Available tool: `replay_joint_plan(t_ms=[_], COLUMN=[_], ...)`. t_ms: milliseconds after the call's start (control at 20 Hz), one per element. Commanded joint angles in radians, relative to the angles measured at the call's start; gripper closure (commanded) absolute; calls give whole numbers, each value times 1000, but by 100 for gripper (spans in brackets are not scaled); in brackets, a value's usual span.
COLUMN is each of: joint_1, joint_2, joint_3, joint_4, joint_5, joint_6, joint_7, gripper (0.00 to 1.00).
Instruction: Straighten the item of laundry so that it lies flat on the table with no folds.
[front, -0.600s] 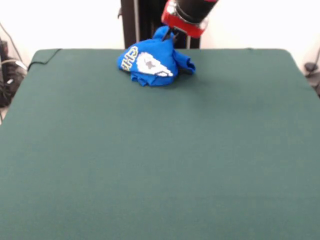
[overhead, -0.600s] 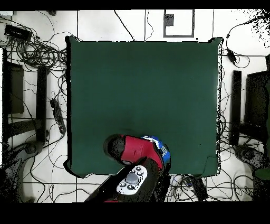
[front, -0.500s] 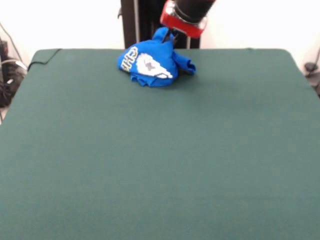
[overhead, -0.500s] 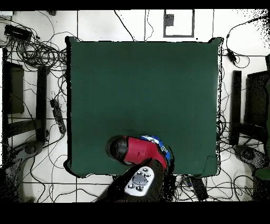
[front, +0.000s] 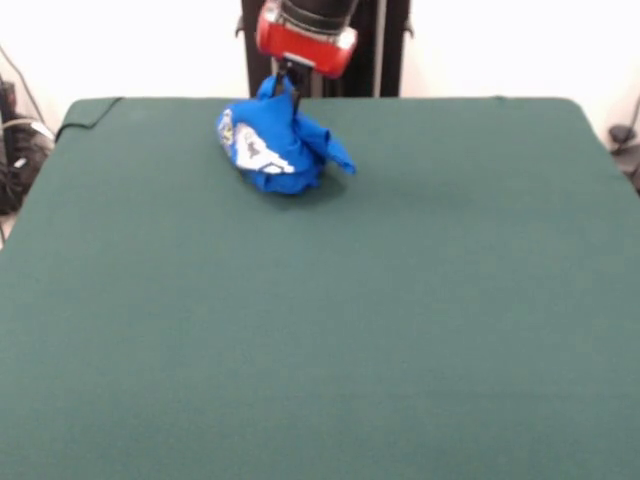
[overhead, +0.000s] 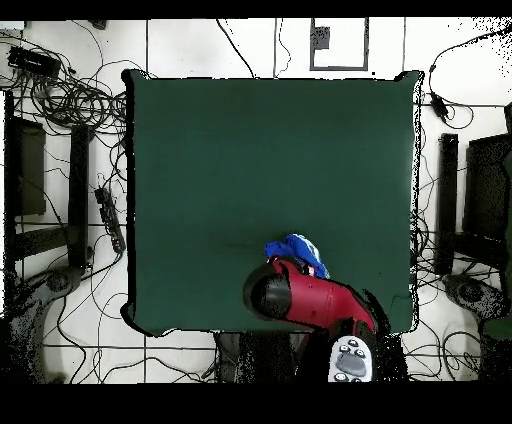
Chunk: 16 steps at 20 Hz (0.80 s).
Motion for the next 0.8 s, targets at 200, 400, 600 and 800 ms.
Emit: replay_joint_plan(t_ms=[200, 400, 600, 800], joint_1=[87, 59, 96, 197], joint_2=[-141, -166, -189, -212], joint_3=[129, 163, 108, -41], joint_4=[-128, -136, -164, -217], joint_5=[-86, -96, -104, -126], joint_6=[172, 220, 269, 234], joint_7=[-23, -37, 5, 114], gripper=[100, 100, 100, 100])
